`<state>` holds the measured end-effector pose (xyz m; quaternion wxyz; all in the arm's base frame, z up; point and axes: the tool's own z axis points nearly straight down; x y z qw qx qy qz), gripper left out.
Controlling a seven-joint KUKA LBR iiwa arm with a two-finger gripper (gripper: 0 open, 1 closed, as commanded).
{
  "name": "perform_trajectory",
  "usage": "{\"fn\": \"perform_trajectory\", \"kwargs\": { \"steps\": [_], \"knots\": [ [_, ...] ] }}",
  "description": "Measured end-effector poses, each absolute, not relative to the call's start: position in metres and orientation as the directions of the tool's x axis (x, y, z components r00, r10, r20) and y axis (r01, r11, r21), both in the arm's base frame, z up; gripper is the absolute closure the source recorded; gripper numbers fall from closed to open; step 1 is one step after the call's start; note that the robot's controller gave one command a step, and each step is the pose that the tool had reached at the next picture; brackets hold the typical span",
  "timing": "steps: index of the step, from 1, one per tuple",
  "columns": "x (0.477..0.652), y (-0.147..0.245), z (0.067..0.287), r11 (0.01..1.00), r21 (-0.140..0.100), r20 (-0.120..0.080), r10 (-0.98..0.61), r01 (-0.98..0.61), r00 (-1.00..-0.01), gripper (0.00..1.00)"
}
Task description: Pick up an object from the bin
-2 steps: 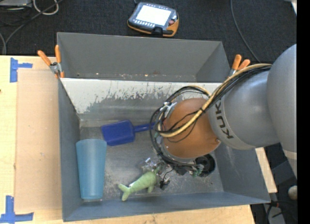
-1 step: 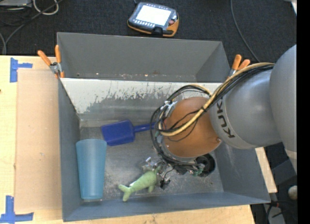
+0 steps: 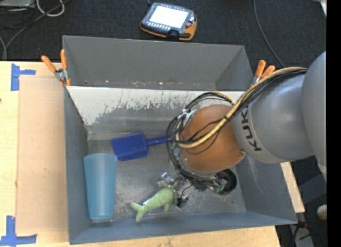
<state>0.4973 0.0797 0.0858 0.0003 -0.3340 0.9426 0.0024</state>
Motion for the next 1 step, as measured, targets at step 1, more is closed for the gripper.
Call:
{"fn": "perform_trajectory", "kwargs": {
  "steps": [1],
  "knots": [
    [0.4947,0.0798,0.1120,0.778,0.010,0.006,-0.628,-0.628,-0.778,1.00]
  ]
}}
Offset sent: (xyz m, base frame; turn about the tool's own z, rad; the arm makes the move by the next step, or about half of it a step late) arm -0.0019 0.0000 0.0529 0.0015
